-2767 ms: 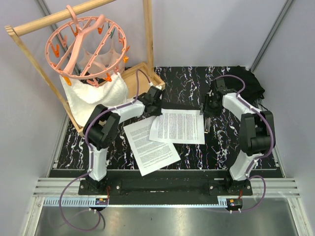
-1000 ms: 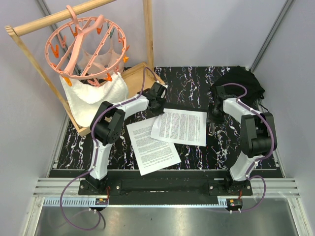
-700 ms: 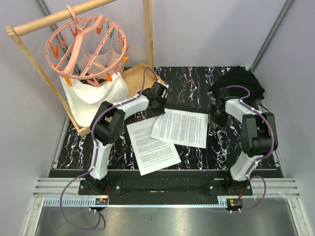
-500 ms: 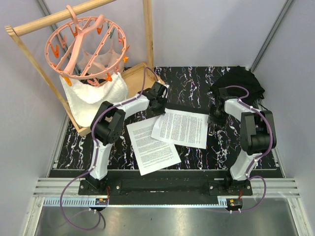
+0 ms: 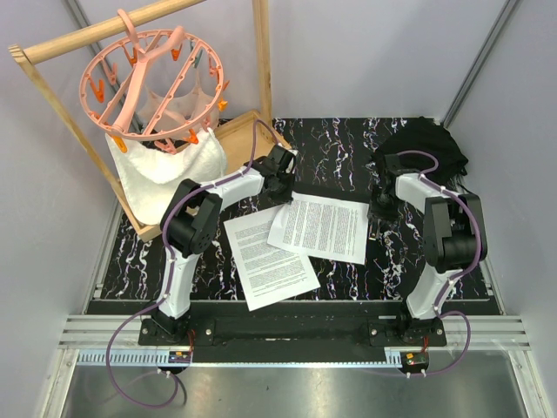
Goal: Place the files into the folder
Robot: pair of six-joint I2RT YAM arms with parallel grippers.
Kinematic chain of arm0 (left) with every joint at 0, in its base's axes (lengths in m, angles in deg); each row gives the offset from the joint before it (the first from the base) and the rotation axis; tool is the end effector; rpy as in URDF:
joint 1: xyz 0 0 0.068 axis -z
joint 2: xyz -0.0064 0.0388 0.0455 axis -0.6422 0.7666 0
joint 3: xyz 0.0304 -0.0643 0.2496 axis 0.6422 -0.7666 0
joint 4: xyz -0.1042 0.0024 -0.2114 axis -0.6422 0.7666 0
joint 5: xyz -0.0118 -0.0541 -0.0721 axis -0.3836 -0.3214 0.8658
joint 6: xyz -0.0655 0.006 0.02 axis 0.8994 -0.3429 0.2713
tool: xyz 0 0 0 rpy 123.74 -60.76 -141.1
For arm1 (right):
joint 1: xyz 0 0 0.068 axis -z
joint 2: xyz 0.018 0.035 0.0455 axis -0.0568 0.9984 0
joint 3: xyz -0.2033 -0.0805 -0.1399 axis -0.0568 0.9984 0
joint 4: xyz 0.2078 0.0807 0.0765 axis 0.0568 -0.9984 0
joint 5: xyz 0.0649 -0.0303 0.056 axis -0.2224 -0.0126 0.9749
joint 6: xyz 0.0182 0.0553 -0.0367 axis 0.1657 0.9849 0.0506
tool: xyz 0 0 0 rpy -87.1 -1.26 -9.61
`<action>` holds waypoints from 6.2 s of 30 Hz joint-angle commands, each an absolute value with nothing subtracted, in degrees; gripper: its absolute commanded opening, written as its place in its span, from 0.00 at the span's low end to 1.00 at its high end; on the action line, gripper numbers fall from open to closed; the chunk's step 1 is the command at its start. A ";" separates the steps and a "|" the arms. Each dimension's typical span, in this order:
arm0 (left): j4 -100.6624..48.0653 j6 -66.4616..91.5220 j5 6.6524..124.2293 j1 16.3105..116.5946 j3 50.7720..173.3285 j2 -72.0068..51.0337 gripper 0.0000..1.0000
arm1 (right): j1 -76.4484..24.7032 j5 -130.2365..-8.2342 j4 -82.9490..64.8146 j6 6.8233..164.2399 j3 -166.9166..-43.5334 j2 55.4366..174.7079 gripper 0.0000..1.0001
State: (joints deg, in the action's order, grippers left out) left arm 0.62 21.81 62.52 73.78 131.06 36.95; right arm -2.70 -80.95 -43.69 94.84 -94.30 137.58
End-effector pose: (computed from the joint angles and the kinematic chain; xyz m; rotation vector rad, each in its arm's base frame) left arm 0.3655 -0.2513 0.1530 0.3328 2.6031 -0.4718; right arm 0.3198 0.0293 0.1426 0.2671 2.8430 -0.0233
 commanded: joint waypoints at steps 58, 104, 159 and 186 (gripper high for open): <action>15.45 17.81 54.90 72.65 146.24 46.30 0.07 | 6.42 -54.47 -27.72 94.19 -85.05 133.39 0.00; 13.16 18.44 56.74 73.26 143.50 44.19 0.09 | -1.23 -72.57 -41.17 90.41 -99.02 137.44 0.49; 15.44 21.60 58.23 73.53 147.90 47.35 0.12 | 2.90 -53.68 -25.00 94.01 -88.21 137.00 0.00; 12.10 24.33 53.75 74.14 144.99 45.24 0.12 | 2.90 -57.63 -26.05 94.36 -87.86 136.38 0.00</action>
State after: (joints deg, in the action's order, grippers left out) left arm 11.25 23.85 54.24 74.06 144.46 44.71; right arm 3.27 -57.76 -26.06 92.50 -88.59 136.38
